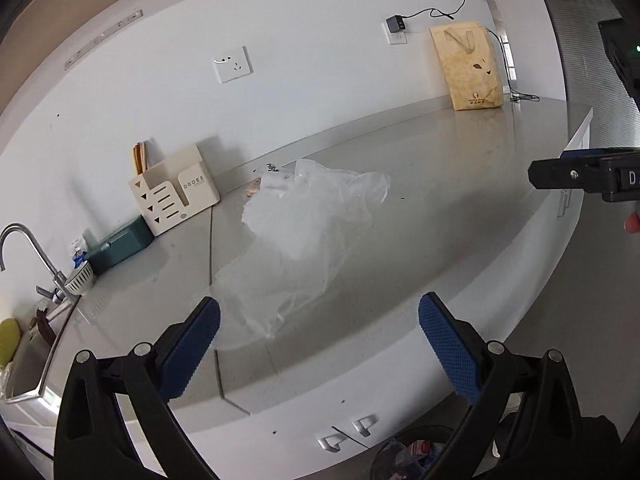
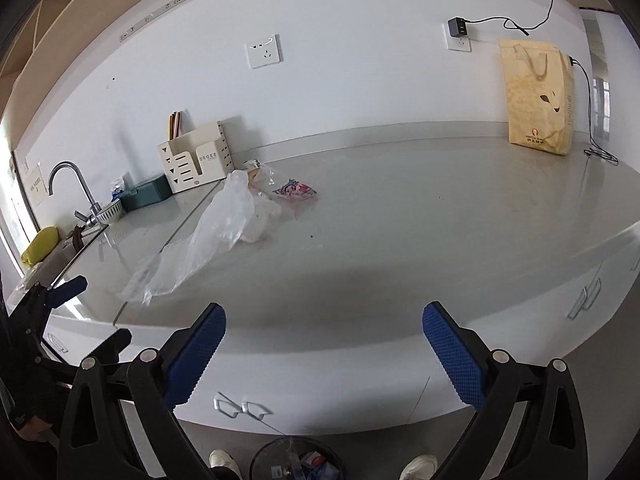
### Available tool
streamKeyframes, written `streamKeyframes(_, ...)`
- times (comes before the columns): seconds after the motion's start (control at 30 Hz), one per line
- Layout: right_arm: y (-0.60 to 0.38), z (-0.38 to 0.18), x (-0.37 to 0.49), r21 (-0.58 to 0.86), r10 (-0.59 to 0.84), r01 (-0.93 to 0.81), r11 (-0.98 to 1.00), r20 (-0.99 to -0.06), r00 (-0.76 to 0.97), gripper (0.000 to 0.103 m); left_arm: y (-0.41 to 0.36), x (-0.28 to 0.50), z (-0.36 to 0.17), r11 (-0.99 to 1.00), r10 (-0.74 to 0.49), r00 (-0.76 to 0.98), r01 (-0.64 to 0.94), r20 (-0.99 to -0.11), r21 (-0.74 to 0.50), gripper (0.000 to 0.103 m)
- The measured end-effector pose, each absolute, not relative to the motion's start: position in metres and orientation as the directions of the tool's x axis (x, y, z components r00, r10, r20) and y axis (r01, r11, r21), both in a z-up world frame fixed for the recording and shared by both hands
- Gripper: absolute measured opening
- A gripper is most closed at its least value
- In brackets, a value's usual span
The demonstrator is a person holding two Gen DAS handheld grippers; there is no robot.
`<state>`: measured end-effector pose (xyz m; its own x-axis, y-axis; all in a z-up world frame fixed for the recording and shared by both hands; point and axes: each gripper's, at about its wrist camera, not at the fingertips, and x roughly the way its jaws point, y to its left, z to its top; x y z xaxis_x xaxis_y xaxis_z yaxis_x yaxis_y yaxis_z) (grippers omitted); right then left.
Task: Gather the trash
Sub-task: 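Grasp a white plastic bag with the left tool while the right tool grasps another white bag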
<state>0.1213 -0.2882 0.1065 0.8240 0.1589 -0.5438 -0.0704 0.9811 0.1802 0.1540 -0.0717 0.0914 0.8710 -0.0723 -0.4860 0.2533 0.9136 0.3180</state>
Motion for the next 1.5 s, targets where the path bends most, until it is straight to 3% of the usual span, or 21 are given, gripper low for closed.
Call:
streamKeyframes(0.23,-0.287,0.103,0.193,0.233,0.210,-0.091,0.968,-0.560,0.802,0.100,-0.103,0.215,0.077,0.883,-0.021,0.845,0.266,-0.534,0.387,0.099)
streamKeyframes(0.5,-0.290,0.097,0.286,0.293,0.277,-0.109,0.950,-0.629,0.726,0.100,-0.097,0.257,0.073,0.900,-0.029,0.813,0.275,-0.582,0.338,0.098)
streamKeyframes(0.63,-0.291,0.099,0.324,0.393,0.371,-0.126,0.911,-0.646,0.668,0.100,-0.093,0.269,0.071,0.905,-0.076,0.779,0.316,-0.623,0.285,0.078)
streamKeyframes(0.7,-0.289,0.100,0.335,0.406,0.382,-0.128,0.905,-0.642,0.665,0.100,-0.087,0.275,0.071,0.915,-0.113,0.761,0.331,-0.639,0.233,0.056)
streamKeyframes(0.77,-0.284,0.099,0.341,0.420,0.396,-0.132,0.898,-0.638,0.660,0.100,-0.079,0.282,0.070,0.925,-0.150,0.732,0.341,-0.665,0.168,0.042)
streamKeyframes(1.0,-0.269,0.084,0.356,0.441,0.421,-0.134,0.888,-0.658,0.624,0.100,-0.056,0.292,0.064,0.945,-0.154,0.724,0.307,-0.673,0.113,0.014)
streamKeyframes(1.17,-0.252,0.078,0.360,0.440,0.444,-0.161,0.883,-0.675,0.589,0.100,-0.023,0.294,0.074,0.972,-0.162,0.745,0.234,-0.647,0.026,0.007)
streamKeyframes(1.5,-0.220,0.065,0.374,0.453,0.457,-0.146,0.879,-0.719,0.523,0.100,0.006,0.291,0.074,0.982,-0.150,0.750,0.190,-0.644,-0.007,0.007)
